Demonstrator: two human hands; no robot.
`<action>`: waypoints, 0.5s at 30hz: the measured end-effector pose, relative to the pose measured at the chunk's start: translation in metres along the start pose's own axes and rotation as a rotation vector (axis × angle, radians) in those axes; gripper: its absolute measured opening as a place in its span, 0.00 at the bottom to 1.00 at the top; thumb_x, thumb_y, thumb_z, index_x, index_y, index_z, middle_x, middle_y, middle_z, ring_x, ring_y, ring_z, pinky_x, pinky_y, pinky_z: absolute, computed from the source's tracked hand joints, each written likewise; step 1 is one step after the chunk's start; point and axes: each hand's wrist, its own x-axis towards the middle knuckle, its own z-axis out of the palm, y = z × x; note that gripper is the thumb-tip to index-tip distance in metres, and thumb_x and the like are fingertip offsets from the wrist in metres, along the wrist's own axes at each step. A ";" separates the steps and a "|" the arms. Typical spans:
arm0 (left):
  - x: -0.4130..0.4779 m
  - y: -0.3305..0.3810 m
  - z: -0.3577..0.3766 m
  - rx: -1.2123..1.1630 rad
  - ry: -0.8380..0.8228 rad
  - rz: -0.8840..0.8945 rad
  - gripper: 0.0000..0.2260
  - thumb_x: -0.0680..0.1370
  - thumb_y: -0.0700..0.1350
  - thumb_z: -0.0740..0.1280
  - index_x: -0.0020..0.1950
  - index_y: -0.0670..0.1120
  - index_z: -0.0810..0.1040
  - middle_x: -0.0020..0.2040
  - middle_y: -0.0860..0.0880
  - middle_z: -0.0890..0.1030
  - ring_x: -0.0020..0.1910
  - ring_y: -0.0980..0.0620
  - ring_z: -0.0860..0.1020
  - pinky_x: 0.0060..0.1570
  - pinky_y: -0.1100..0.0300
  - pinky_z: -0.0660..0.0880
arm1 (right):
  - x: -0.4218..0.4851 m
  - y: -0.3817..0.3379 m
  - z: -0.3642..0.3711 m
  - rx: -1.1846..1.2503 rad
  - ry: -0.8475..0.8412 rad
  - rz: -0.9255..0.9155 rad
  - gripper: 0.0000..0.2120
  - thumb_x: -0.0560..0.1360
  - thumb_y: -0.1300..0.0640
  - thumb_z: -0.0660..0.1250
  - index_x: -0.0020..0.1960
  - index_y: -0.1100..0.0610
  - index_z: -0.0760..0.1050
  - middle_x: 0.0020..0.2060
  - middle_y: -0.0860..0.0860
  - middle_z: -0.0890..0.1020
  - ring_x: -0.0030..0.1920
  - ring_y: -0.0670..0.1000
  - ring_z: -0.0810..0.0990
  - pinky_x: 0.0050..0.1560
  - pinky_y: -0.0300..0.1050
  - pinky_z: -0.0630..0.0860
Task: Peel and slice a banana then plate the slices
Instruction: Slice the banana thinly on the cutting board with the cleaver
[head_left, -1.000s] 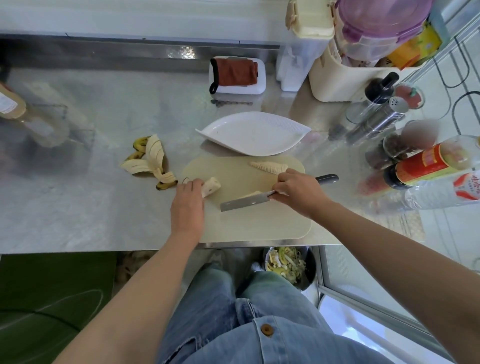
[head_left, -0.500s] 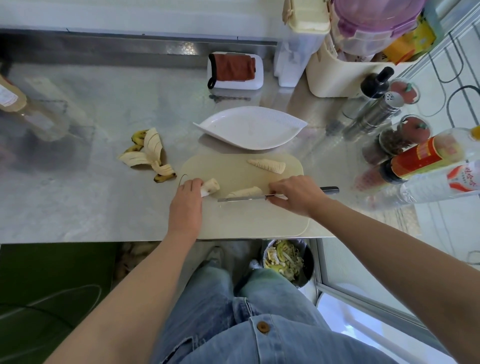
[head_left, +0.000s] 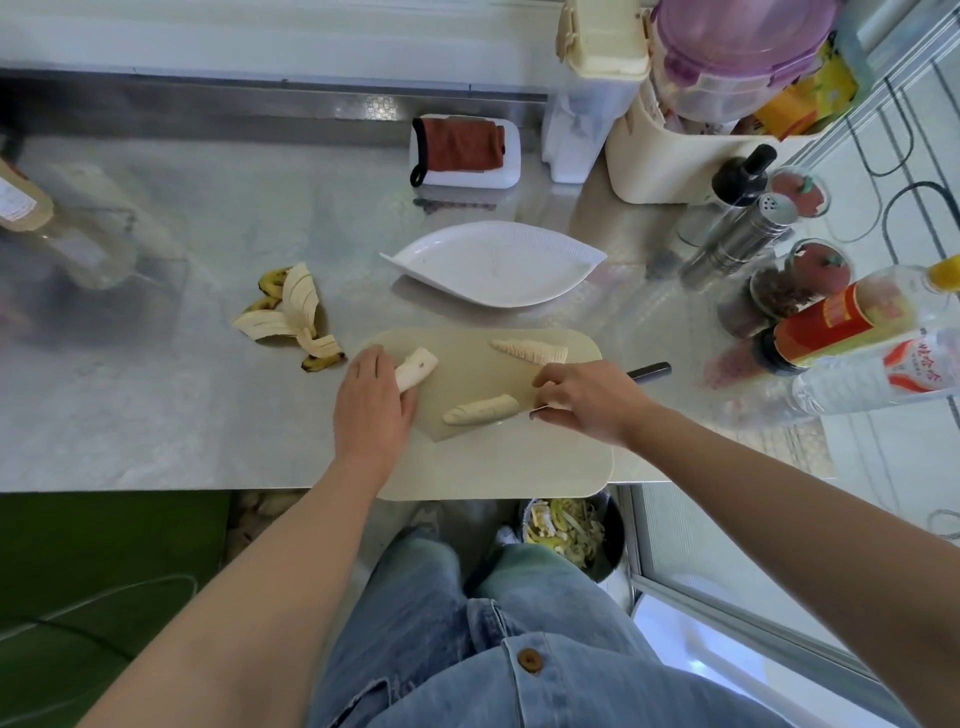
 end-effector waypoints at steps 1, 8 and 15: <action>0.000 -0.001 0.002 -0.024 -0.017 -0.004 0.20 0.77 0.46 0.67 0.65 0.39 0.70 0.67 0.40 0.70 0.65 0.42 0.69 0.62 0.50 0.71 | 0.000 0.001 0.000 0.001 0.003 0.002 0.15 0.78 0.46 0.63 0.50 0.55 0.82 0.53 0.50 0.81 0.41 0.55 0.81 0.35 0.41 0.66; -0.001 -0.006 0.006 -0.154 -0.037 -0.064 0.26 0.74 0.49 0.71 0.67 0.46 0.66 0.66 0.46 0.71 0.64 0.46 0.70 0.58 0.49 0.74 | 0.008 -0.001 0.001 0.004 0.043 0.029 0.10 0.72 0.50 0.72 0.38 0.56 0.80 0.35 0.52 0.77 0.31 0.54 0.77 0.27 0.36 0.57; 0.000 -0.008 0.000 -0.094 -0.059 -0.023 0.21 0.74 0.49 0.71 0.64 0.46 0.69 0.64 0.44 0.74 0.62 0.43 0.73 0.54 0.46 0.76 | 0.021 0.004 -0.001 -0.009 0.054 0.057 0.11 0.70 0.50 0.73 0.37 0.57 0.79 0.36 0.54 0.75 0.36 0.55 0.76 0.25 0.41 0.65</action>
